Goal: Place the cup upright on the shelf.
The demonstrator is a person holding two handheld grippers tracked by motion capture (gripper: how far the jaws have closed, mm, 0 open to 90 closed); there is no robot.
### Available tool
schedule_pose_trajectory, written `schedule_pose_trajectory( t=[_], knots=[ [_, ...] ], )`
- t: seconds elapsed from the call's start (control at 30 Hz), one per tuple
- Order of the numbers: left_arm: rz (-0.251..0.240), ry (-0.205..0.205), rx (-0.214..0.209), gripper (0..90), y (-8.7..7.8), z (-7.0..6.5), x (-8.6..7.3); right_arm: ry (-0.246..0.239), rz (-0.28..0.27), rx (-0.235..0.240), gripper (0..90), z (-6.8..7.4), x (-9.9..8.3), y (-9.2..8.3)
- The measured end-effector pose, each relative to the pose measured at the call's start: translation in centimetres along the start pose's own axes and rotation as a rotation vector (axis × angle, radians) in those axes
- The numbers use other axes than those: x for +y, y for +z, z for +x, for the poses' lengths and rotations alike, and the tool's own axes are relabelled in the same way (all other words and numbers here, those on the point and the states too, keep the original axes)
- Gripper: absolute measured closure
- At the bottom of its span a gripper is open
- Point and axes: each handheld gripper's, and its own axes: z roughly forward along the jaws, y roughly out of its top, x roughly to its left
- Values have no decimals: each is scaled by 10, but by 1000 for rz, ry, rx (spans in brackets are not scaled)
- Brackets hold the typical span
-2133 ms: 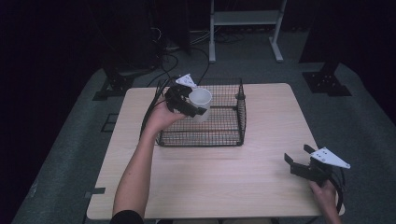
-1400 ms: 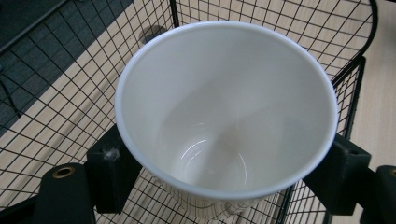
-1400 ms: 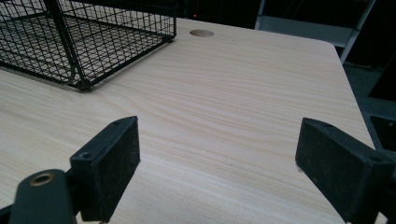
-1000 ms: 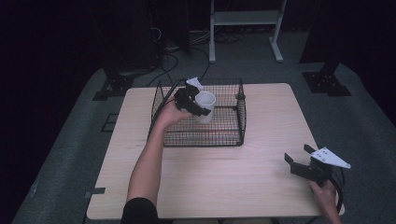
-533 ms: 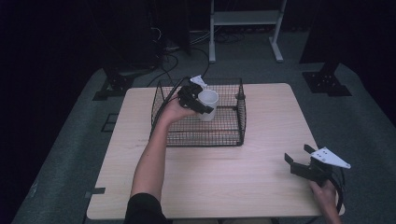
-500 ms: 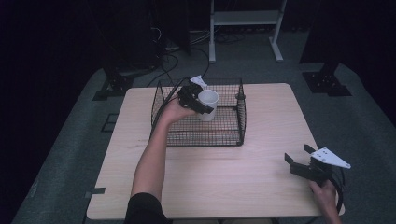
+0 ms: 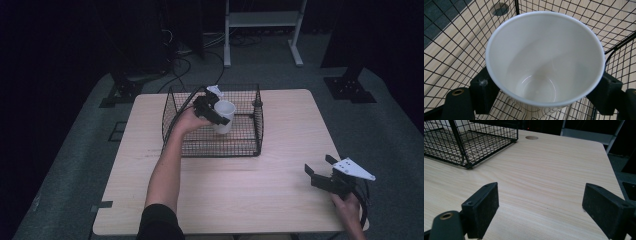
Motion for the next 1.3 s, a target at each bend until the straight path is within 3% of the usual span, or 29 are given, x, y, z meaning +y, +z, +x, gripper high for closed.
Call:
schedule_pose_trajectory(
  t=[0.23,0.93,1.3],
  knots=[
    [36,-7,-9,208,6,2,-3,0,0,0,131,0,0,0],
    [78,-18,-36,208,21,4,-9,1,0,-1,130,0,0,0],
    [90,-17,-36,206,20,4,-10,-1,0,-1,130,0,0,0]
  ],
)
